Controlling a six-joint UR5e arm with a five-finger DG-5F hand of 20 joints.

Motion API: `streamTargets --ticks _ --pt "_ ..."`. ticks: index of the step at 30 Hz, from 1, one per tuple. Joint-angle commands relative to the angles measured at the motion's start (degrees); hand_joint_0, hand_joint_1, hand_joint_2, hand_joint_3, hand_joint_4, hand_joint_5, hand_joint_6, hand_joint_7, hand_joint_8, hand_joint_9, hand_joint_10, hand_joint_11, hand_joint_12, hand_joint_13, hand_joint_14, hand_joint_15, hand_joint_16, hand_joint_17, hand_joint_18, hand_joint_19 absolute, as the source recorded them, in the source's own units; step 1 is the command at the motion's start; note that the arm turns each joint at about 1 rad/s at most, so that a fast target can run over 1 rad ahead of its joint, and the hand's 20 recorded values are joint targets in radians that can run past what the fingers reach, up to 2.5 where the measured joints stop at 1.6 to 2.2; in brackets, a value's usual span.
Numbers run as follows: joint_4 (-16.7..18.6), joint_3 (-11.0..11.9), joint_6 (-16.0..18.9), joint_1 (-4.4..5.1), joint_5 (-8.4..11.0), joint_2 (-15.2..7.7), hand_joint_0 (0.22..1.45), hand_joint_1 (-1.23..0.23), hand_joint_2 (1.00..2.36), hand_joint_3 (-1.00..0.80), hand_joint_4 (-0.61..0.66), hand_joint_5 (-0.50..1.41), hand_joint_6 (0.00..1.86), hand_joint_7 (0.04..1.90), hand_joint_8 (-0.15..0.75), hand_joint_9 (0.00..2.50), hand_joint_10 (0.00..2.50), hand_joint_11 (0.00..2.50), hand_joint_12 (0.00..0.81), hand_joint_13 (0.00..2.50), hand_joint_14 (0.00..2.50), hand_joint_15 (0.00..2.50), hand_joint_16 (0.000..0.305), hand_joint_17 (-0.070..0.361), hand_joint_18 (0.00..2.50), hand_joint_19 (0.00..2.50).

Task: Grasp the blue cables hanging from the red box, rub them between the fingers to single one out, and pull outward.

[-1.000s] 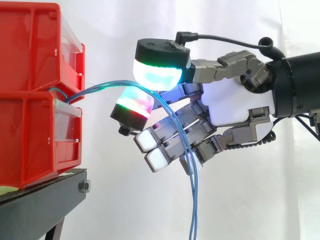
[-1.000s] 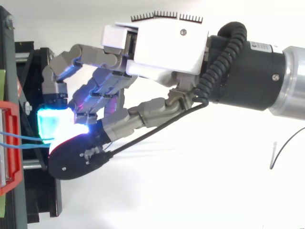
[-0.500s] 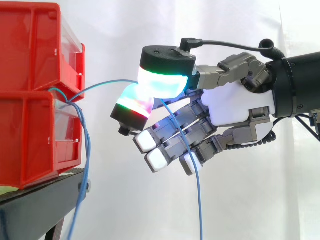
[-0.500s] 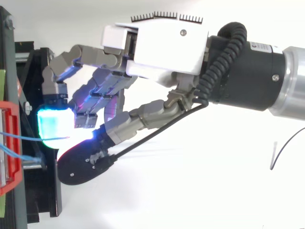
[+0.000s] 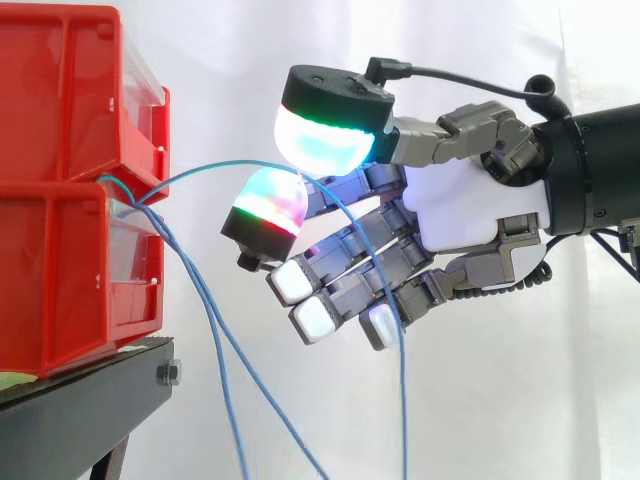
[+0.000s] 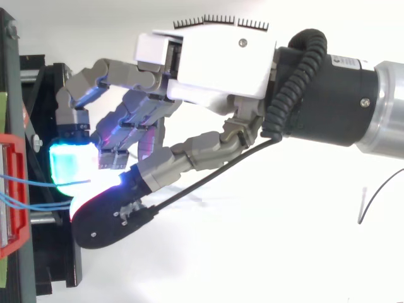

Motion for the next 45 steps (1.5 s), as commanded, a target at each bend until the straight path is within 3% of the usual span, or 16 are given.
streamTargets --ticks 1,14,31,45 --pt "0.0 0.0 0.0 -0.02 0.0 0.0 0.52 -0.74 1.0 -0.5 0.15 -0.17 0.85 1.04 0.371 0.83 0.01 0.64 0.431 0.9 0.02 0.58 0.061 0.137 1.02 0.69" --pt "0.0 0.0 0.0 -0.02 0.0 0.0 0.6 -0.73 1.01 -0.39 0.12 -0.15 0.84 1.1 0.36 0.88 0.01 0.65 0.42 0.92 0.02 0.58 0.057 0.128 1.02 0.69" --pt "0.0 0.0 0.0 -0.02 0.0 0.0 0.57 -0.65 1.01 -0.3 0.15 -0.13 0.83 1.16 0.349 0.93 0.01 0.64 0.422 0.94 0.02 0.59 0.059 0.132 1.04 0.73" --pt "0.1 0.0 0.0 -0.02 0.0 0.0 0.5 -0.68 1.0 -0.44 0.17 -0.15 0.83 1.12 0.368 0.89 0.01 0.63 0.448 0.92 0.02 0.59 0.063 0.143 1.03 0.72"
